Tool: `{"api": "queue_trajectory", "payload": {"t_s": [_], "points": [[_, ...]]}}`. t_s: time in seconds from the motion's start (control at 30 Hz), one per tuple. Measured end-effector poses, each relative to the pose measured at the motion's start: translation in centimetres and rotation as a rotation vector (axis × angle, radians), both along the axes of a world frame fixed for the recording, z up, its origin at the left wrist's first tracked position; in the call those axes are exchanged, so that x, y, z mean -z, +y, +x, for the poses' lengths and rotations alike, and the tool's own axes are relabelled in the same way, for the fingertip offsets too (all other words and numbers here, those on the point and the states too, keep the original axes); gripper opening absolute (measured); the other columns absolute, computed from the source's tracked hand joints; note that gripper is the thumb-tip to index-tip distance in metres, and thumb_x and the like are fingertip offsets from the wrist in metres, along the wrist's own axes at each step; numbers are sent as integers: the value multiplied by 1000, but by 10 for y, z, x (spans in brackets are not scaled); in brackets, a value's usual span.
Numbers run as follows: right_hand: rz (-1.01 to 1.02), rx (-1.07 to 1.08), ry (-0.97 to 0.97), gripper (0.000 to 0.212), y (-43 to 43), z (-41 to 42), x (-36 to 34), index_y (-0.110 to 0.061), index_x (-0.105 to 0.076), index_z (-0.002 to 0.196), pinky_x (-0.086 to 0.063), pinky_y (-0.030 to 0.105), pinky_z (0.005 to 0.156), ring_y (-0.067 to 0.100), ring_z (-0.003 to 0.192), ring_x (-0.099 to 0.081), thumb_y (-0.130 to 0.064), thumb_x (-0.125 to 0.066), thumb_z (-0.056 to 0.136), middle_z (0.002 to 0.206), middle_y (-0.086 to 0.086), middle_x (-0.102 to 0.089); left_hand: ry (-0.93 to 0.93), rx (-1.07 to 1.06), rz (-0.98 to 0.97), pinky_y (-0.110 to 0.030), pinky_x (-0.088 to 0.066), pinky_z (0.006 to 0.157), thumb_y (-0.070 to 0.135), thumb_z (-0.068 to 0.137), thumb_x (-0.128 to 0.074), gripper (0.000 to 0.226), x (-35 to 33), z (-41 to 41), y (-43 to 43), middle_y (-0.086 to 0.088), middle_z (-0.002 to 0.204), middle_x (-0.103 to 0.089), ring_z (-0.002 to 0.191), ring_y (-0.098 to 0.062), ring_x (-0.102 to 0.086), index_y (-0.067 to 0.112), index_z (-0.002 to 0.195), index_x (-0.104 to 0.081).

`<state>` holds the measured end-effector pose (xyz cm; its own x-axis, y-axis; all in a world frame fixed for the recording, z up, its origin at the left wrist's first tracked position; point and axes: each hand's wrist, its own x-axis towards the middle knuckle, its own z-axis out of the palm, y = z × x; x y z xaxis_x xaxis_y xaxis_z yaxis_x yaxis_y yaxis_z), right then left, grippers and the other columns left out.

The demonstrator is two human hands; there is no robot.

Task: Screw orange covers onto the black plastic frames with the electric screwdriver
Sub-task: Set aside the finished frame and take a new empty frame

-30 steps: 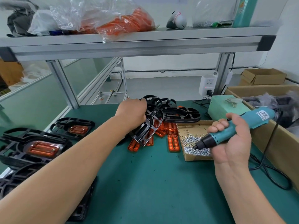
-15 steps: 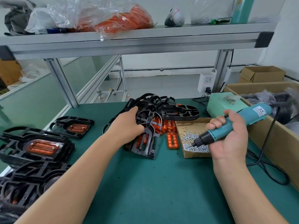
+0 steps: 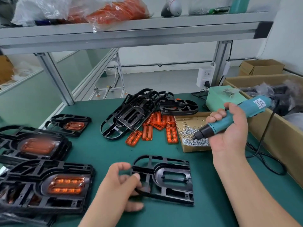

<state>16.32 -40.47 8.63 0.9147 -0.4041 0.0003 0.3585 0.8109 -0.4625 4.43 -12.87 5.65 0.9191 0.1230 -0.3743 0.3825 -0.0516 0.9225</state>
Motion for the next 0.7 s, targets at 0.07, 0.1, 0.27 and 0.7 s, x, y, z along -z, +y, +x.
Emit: {"api": "queue_trajectory", "payload": {"t_s": [0.07,0.1,0.27,0.7], "points": [[-4,-5,1,6,1,0,0,-14,-57,97,-45,24,59,11,60,-46,-17,-60,101,73,-2,-48,-41,113,245,-33,-56,51,23,99,-68,39,-1,-13,7,-4,75,-76,64,-16,-72,47,123,-50],[-4,-7,1,6,1,0,1,-13,-58,97,-45,24,59,11,60,-46,-17,-61,101,73,-2,-48,-53,188,370,-29,-54,57,30,98,-66,38,-3,-19,10,-3,73,-75,61,-13,-71,52,123,-46],[6,-11,1,5,2,0,1,-13,-59,97,-47,24,59,11,60,-47,-16,-62,99,73,-2,-50,-99,324,749,-17,-48,66,48,92,-58,32,-9,-34,13,17,64,-63,59,2,-59,54,118,-40],[6,-11,4,6,2,0,2,-12,-59,96,-47,26,58,12,59,-47,-15,-61,100,72,-1,-49,-349,287,1166,-24,-45,67,81,88,-36,57,-48,6,-11,21,84,-62,78,6,-58,44,126,-58]]}}
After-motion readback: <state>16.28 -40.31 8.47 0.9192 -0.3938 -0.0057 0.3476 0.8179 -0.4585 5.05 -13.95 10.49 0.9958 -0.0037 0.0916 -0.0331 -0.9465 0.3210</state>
